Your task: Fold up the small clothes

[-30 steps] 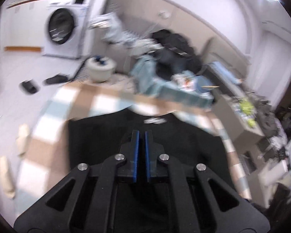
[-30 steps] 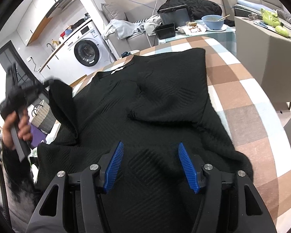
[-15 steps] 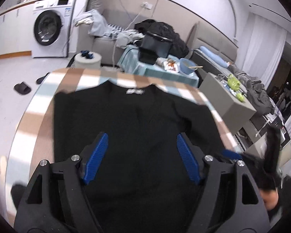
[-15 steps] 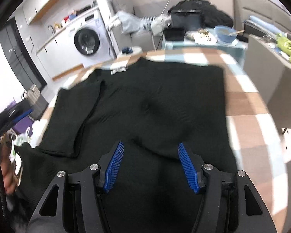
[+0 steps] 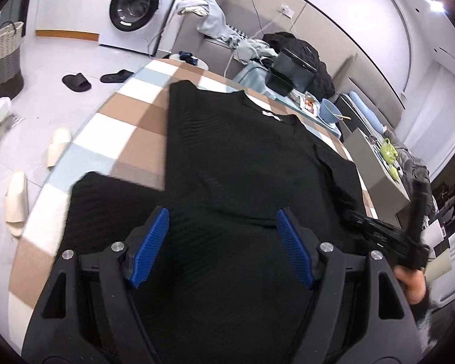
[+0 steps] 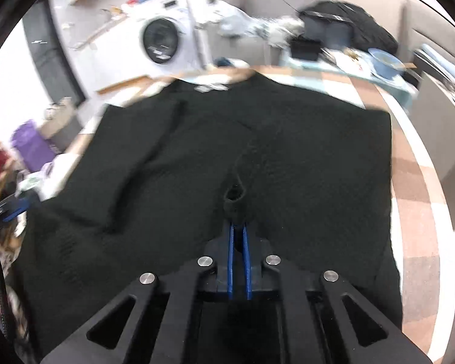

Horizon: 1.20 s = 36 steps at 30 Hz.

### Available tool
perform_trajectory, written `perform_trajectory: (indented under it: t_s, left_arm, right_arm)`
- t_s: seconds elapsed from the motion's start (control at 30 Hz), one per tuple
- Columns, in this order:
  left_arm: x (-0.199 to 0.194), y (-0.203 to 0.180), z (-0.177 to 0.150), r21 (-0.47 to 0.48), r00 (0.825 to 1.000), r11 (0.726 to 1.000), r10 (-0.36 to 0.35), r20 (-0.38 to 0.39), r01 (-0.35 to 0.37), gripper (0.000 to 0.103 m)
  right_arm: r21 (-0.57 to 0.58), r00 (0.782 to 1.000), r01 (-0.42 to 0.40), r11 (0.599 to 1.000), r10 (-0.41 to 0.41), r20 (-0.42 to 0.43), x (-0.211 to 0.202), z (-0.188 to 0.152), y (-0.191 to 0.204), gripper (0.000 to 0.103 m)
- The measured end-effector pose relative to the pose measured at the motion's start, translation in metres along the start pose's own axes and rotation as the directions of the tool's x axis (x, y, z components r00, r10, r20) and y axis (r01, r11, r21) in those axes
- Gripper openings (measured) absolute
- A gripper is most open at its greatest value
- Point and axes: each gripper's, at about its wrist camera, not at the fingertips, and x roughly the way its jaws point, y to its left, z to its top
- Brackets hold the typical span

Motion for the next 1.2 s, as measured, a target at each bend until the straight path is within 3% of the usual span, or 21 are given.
perform_trajectory:
  t_s: [0.07, 0.13, 0.23, 0.3, 0.4, 0.47, 0.53, 0.67, 0.83, 0.93, 1.0, 1.03, 1.07, 1.13, 1.2]
  left_arm:
    - [-0.009, 0.004, -0.003, 0.008, 1.000, 1.000, 0.016, 0.018, -0.017, 0.071]
    - [-0.017, 0.007, -0.006, 0.018, 0.999, 0.999, 0.028, 0.029, -0.029, 0.071]
    - [-0.029, 0.007, -0.009, 0.021, 0.999, 0.999, 0.030, 0.034, -0.031, 0.071]
    - [-0.035, 0.006, -0.009, 0.027, 0.998, 0.998, 0.047, 0.038, -0.048, 0.071]
    - [-0.052, 0.008, -0.014, 0.032, 0.996, 0.997, 0.068, 0.056, -0.070, 0.071]
    - [-0.064, 0.014, -0.019, 0.037, 0.993, 0.995, 0.092, 0.072, -0.095, 0.073]
    - [-0.074, 0.021, -0.026, 0.040, 0.988, 0.991, 0.124, 0.088, -0.128, 0.075]
    - [-0.088, 0.040, -0.039, 0.017, 0.983, 0.987, 0.159, 0.089, -0.161, 0.075]
    - [-0.092, 0.063, -0.047, -0.030, 0.981, 0.983, 0.182, 0.062, -0.180, 0.075]
    - [-0.093, 0.068, -0.048, -0.037, 0.981, 0.982, 0.187, 0.056, -0.185, 0.075]
    - [-0.094, 0.068, -0.048, -0.028, 0.980, 0.982, 0.191, 0.058, -0.189, 0.075]
    - [-0.094, 0.068, -0.047, -0.027, 0.979, 0.981, 0.194, 0.056, -0.193, 0.075]
    - [-0.094, 0.067, -0.046, -0.027, 0.979, 0.980, 0.198, 0.051, -0.197, 0.075]
    - [-0.093, 0.064, -0.042, -0.016, 0.979, 0.980, 0.197, 0.049, -0.197, 0.075]
    - [-0.092, 0.059, -0.037, 0.001, 0.976, 0.978, 0.210, 0.053, -0.211, 0.075]
  right_arm:
    - [-0.005, 0.999, -0.042, 0.999, 0.042, 0.008, -0.013, -0.005, 0.004, 0.006]
    - [-0.041, 1.000, -0.024, 0.999, 0.024, 0.008, -0.014, -0.009, 0.010, 0.006]
    - [-0.047, 0.995, -0.012, 0.999, 0.007, -0.096, 0.005, -0.016, 0.010, 0.013]
    - [-0.024, 0.995, -0.013, 1.000, 0.010, -0.101, 0.001, -0.019, 0.006, 0.015]
    - [-0.008, 0.999, -0.024, 1.000, 0.024, -0.029, -0.037, -0.032, 0.003, 0.039]
    - [0.005, 0.999, -0.030, 1.000, 0.030, 0.042, -0.067, -0.042, -0.002, 0.065]
    - [0.020, 0.994, -0.028, 0.999, 0.026, 0.103, -0.098, -0.057, -0.010, 0.071]
    - [0.106, 0.992, -0.028, 0.994, 0.015, 0.125, -0.133, -0.093, -0.036, 0.071]
    - [0.211, 0.997, 0.025, 0.977, -0.038, 0.060, -0.137, -0.140, -0.064, 0.071]
    - [0.267, 0.998, -0.001, 0.964, -0.014, 0.054, -0.135, -0.152, -0.079, 0.067]
    - [0.257, 0.996, -0.067, 0.964, 0.051, 0.066, -0.130, -0.151, -0.080, 0.047]
    - [0.244, 0.995, -0.092, 0.965, 0.081, 0.054, -0.127, -0.149, -0.078, 0.025]
    - [0.217, 0.990, -0.138, 0.966, 0.131, 0.042, -0.122, -0.144, -0.074, 0.011]
    - [0.155, 0.985, -0.167, 0.974, 0.157, 0.077, -0.123, -0.133, -0.068, 0.005]
    - [0.165, 0.985, -0.122, 0.979, 0.099, 0.145, -0.134, -0.121, -0.075, 0.005]
